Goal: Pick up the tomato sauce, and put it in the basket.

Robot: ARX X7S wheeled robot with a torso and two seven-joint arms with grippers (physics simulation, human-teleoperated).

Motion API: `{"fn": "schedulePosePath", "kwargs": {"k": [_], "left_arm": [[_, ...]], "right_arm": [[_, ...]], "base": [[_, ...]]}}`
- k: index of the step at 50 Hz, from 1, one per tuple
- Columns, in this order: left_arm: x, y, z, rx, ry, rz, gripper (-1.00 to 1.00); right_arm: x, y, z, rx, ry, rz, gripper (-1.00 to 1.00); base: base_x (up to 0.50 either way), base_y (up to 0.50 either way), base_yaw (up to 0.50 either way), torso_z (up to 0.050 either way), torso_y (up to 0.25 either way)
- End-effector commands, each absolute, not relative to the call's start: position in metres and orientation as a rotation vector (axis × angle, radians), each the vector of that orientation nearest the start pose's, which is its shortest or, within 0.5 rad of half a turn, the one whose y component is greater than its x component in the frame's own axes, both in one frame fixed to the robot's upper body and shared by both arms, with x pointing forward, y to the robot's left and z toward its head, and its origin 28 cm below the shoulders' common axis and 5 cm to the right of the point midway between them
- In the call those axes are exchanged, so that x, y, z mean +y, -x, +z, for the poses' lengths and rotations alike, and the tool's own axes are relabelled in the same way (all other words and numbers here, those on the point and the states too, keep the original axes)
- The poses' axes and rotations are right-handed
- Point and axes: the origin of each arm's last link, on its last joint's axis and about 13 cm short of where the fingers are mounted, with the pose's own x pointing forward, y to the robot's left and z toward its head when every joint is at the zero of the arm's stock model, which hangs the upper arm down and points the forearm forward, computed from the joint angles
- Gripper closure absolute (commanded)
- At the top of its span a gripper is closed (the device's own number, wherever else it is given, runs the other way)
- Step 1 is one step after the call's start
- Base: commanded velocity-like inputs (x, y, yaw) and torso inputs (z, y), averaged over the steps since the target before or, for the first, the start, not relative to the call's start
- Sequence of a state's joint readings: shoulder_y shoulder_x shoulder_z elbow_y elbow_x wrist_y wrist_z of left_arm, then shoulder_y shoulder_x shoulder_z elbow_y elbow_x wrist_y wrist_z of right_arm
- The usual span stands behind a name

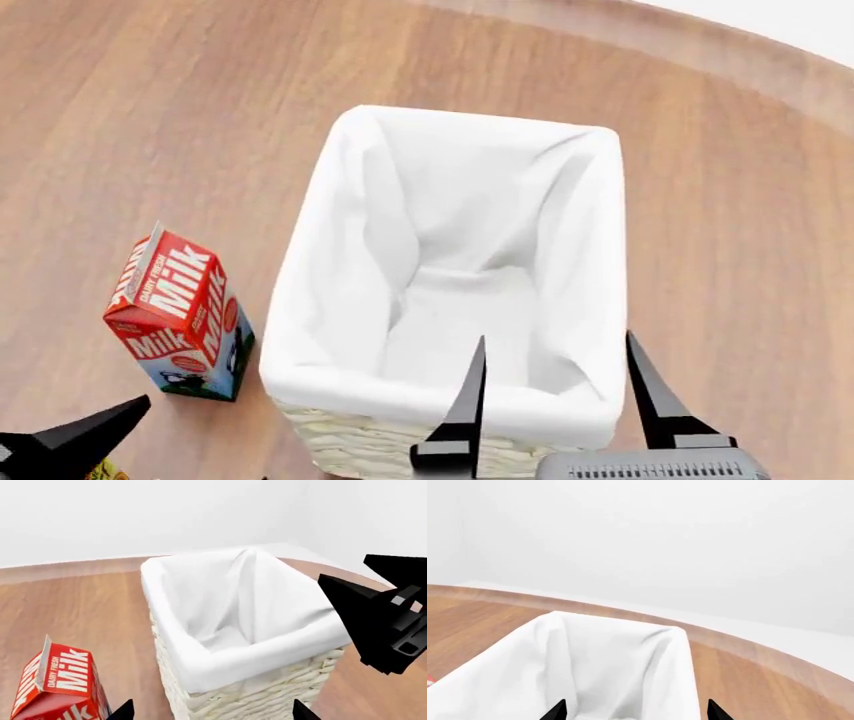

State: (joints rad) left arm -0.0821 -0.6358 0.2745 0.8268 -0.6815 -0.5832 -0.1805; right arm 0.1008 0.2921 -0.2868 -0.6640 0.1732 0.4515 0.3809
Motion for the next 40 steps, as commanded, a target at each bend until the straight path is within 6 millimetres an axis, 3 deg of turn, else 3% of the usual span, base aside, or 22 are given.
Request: {"fn": "schedulePosePath", "kwargs": {"k": [1,14,20,27,40], "left_arm": [[0.222,-0.160,0.141,0.045,-0.197,-0.594,-1.00],[0.228,-0.150,0.142,0.148,-0.317,-0.612,-1.00],[0.235,-0.150,0.143,0.285,-0.287,-0.601,-1.00],[0.239,-0.145,0.137,0.427,-0.341,-0.646,-1.00],[0.243,-0.141,0.126,0.532,-0.416,-0.635,-1.00]], "right_arm": [[-0.083,-0.198,0.129,-0.254,0.085,0.015,-1.00],[-0.082,-0.199,0.128,-0.251,0.083,0.019,-1.00],[-0.082,-0.199,0.128,-0.251,0.084,0.020,-1.00],[-0.082,-0.200,0.128,-0.250,0.085,0.019,-1.00],[-0.082,-0.199,0.127,-0.248,0.086,0.020,-1.00]], "base": [[0.00,0.00,0.00,0.000,0.000],[0.00,0.00,0.00,0.000,0.000],[0.00,0.00,0.00,0.000,0.000],[0.00,0.00,0.00,0.000,0.000],[0.00,0.00,0.00,0.000,0.000]]}}
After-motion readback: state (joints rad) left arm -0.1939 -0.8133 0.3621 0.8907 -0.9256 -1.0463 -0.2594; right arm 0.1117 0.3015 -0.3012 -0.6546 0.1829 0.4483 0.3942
